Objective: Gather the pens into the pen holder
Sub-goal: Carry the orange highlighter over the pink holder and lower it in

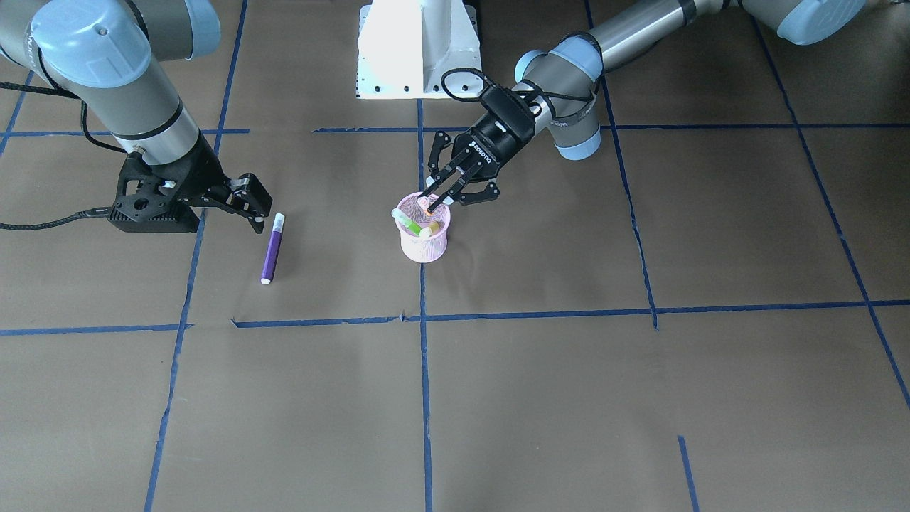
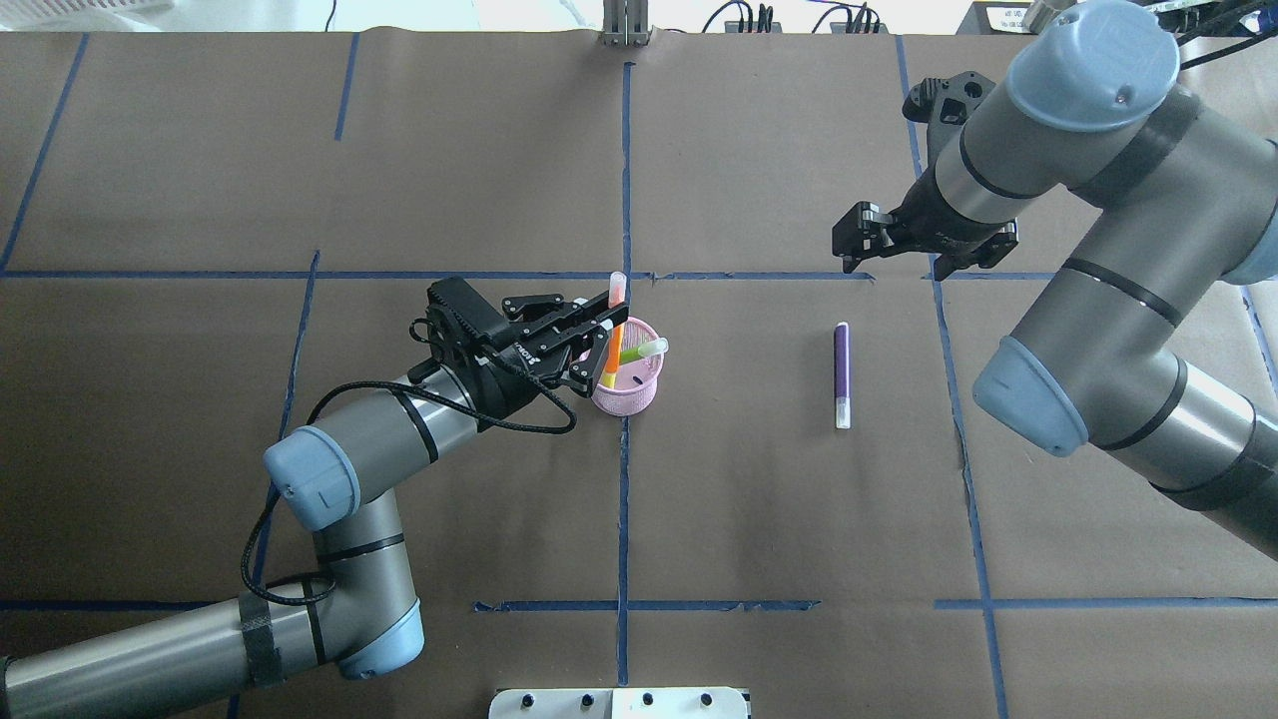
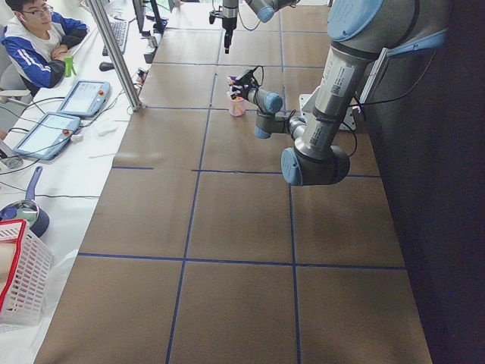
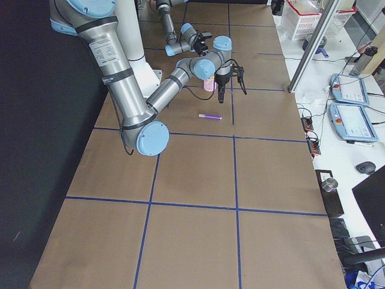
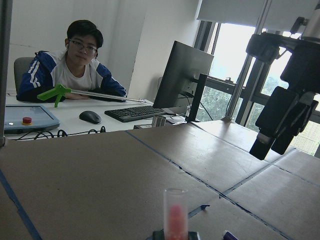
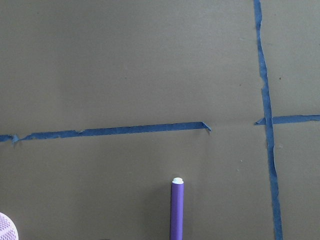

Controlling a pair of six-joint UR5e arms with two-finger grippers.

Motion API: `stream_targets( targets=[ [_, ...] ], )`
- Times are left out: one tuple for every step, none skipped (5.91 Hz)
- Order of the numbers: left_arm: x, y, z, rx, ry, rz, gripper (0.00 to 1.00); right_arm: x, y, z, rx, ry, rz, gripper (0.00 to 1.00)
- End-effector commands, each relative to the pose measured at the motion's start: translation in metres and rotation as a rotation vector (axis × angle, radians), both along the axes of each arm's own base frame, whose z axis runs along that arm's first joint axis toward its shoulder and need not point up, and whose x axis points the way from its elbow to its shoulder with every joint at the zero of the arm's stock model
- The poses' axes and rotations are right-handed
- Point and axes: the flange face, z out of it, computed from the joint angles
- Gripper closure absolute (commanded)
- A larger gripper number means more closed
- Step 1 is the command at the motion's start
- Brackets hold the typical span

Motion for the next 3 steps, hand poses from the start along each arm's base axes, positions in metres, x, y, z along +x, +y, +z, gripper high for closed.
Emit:
stream_targets(
  targets=[
    [0.0059,0.0013,-0.0082,-0.004,0.003,-0.007,0.31,-0.0003,-0.0001,-0.0005,0.000,0.000,0.001,0.00],
    [0.0061,0.0013,-0.0082,-0.001,-0.002,-0.010,0.01,-0.0003,-0.0001,-0.0005,0.000,0.000,0.001,0.00],
    [0.0059,0.0013,-0.0164,0.003,0.013,-0.009,0.00,-0.0009,-0.0007,0.0007,-0.001,0.002,0.000,0.00]
  ],
)
